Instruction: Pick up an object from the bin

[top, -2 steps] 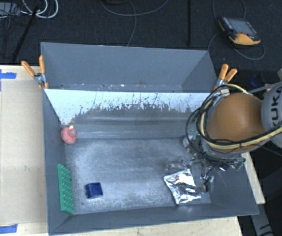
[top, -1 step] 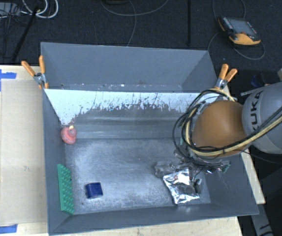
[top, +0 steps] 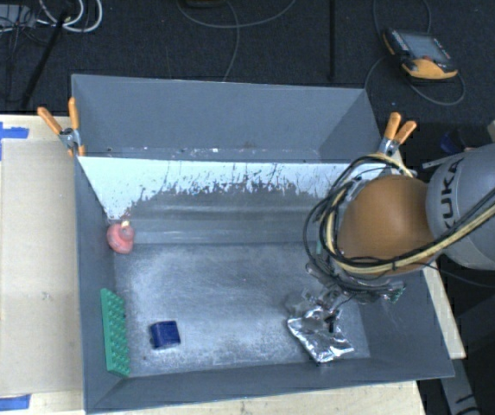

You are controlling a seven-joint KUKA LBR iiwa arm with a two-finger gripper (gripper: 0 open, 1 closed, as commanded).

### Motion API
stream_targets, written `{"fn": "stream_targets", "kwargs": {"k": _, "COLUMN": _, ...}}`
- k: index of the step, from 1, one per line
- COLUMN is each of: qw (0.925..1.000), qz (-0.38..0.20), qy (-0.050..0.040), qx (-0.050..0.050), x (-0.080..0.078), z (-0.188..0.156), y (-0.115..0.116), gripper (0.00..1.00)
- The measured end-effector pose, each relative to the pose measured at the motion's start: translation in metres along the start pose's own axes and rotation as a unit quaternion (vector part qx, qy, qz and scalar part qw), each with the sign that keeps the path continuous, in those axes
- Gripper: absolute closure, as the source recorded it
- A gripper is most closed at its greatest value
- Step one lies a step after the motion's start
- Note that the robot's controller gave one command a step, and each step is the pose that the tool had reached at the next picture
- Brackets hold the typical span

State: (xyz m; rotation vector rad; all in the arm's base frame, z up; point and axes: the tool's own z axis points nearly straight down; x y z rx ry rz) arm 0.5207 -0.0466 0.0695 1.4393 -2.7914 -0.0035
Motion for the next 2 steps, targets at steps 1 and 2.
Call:
{"fn": "stream_targets", "kwargs": {"k": 1, "qw": 0.9999, "qz": -0.009, "qy": -0.0019, "qx": 0.004, "x": 0.005, "z": -0.125, "y": 0.018, "gripper": 1.0}}
{"fn": "stream_targets", "kwargs": {"k": 2, "qw": 0.9996, "qz": -0.026, "qy": -0.0023, "qx": 0.004, "x": 0.008, "z": -0.225, "y": 0.026, "gripper": 1.0}}
